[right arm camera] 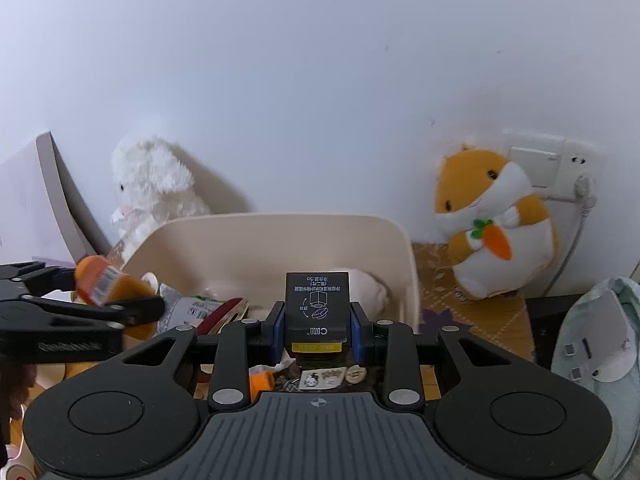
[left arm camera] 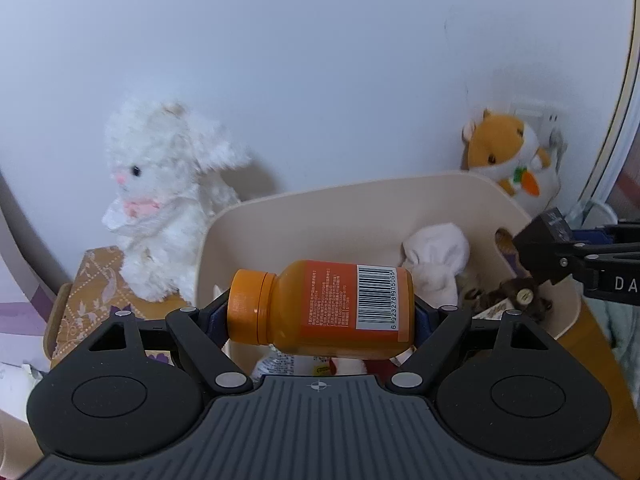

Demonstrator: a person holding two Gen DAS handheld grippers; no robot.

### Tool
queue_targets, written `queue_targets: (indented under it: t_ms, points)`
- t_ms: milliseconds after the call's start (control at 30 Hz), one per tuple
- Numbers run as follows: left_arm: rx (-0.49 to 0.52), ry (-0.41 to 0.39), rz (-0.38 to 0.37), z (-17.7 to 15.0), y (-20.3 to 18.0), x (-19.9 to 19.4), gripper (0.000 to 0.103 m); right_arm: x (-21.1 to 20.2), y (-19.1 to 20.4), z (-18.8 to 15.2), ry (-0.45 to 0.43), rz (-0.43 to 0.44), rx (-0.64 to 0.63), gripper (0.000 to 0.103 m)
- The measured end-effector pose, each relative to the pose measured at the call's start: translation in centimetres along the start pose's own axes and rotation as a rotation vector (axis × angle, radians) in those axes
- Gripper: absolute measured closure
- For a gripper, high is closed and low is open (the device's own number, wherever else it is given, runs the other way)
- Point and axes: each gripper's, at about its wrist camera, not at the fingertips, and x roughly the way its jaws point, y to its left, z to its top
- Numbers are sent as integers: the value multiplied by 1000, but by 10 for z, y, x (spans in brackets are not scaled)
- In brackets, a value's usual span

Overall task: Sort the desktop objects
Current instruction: 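Lift the bottle and box over the basket and open both tools, then grasp the green plaid scrunchie with the left tool while the right grasps the green snack bag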

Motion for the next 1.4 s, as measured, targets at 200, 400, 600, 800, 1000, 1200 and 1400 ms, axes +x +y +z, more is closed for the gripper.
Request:
queue_targets:
  t_ms: [200,400,600,800,1000,1200,1400]
  points:
    - [5,47,18,-9,-8,22,20,23,7,-11,55,-14,-19,74]
    - [-10,54,21,-17,-4,24,20,29,7,-23,78,-1,10,62]
    - [-64,28,15,-13,3,18,19,20,12,-25,47,-16,-31,39]
    - [-80,11,38,-7,8,8,19,6,12,-24,13,-9,-34,28]
    - [-50,9,34,-18,18,-11,19,-14,2,-38,10,5,11,18]
    - [-44,65,32,-46,32,-29,19,-33,-7,-72,61,-2,33,7]
    - [-80,132,24,-77,49,-53,18,-49,-2,-102,121,0,39,2]
